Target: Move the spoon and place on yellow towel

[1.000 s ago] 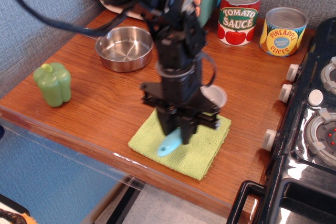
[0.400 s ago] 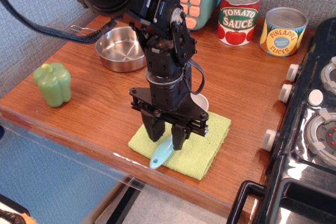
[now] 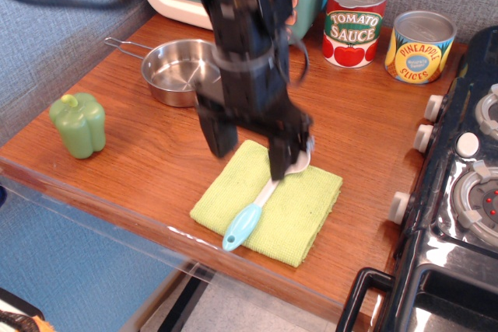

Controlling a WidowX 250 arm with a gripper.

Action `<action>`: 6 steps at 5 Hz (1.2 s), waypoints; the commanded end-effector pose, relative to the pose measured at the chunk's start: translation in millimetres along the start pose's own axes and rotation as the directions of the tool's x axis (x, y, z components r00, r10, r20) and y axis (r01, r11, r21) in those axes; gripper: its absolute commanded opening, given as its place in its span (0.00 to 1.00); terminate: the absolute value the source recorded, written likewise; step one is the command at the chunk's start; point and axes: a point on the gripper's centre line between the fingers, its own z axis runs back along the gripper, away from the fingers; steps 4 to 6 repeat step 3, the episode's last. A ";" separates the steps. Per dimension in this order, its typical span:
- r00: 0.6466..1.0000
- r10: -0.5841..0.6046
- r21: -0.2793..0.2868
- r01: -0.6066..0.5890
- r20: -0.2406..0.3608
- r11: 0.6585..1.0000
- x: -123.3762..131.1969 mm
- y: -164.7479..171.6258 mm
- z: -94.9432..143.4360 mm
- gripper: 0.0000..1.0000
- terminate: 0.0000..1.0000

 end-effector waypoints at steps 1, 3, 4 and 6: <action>1.000 -0.007 0.019 0.007 -0.009 1.000 18.0 9.4 17.4 1.00 0.00; 1.000 -0.007 0.019 0.007 -0.009 1.000 18.0 9.4 17.4 1.00 1.00; 1.000 -0.007 0.019 0.007 -0.009 1.000 18.0 9.4 17.4 1.00 1.00; 1.000 -0.007 0.019 0.007 -0.009 1.000 18.0 9.4 17.4 1.00 1.00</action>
